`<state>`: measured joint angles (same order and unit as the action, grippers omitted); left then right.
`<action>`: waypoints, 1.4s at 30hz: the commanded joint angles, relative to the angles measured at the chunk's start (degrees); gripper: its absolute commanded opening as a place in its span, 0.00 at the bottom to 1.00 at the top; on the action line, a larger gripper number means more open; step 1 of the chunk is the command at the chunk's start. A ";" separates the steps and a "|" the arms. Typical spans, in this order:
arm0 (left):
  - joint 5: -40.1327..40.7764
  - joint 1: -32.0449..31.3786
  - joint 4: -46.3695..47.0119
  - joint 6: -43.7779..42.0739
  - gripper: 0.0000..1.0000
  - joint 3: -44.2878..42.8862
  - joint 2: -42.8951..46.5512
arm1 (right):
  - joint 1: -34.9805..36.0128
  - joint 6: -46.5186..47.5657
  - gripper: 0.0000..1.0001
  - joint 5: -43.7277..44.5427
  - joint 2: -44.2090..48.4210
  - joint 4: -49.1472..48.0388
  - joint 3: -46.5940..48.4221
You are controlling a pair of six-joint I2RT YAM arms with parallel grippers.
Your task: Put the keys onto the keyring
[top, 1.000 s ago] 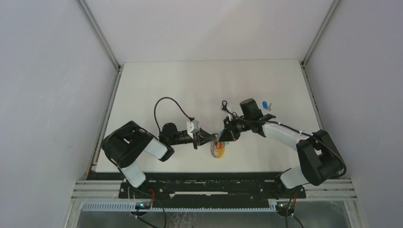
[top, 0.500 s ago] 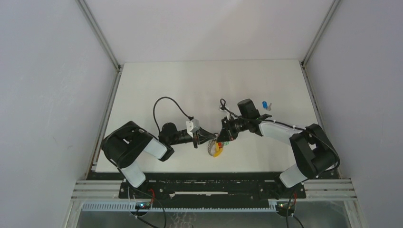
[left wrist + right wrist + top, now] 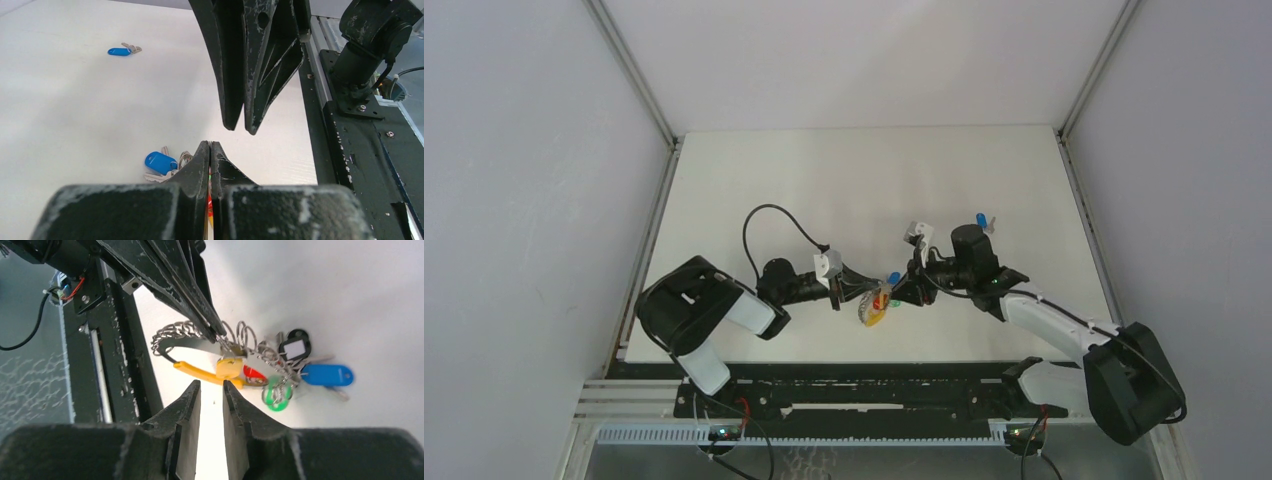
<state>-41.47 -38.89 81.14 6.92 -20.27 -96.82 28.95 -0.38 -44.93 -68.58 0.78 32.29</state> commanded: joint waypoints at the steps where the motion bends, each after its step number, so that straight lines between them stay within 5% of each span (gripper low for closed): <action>1: 0.39 -0.30 3.98 0.23 0.00 0.71 2.07 | -0.10 2.66 0.23 1.14 1.40 -13.20 -2.56; 13: -0.83 -0.30 4.02 1.13 0.00 0.31 2.37 | -0.27 7.35 0.23 -5.08 -5.38 -27.60 -3.90; 29: -0.66 -0.30 4.02 1.87 0.00 -0.24 1.75 | 0.85 9.42 0.10 -12.03 -10.34 -28.10 -2.57; 33: -0.15 -0.30 4.03 2.02 0.00 -0.42 0.83 | 0.89 9.60 0.00 -11.83 -10.08 -26.20 -1.70; 37: 0.52 -0.15 4.02 1.94 0.01 -0.17 0.85 | 0.92 10.35 0.00 -10.11 -8.65 -21.81 -0.54; 42: 1.37 0.88 4.02 2.46 0.24 0.77 1.20 | 1.63 11.57 0.00 -2.57 -7.28 -5.96 5.61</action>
<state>-41.50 -38.83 81.56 8.54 -20.27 -96.38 29.61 9.17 -52.75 -78.11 -17.56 31.40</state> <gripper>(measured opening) 0.168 0.008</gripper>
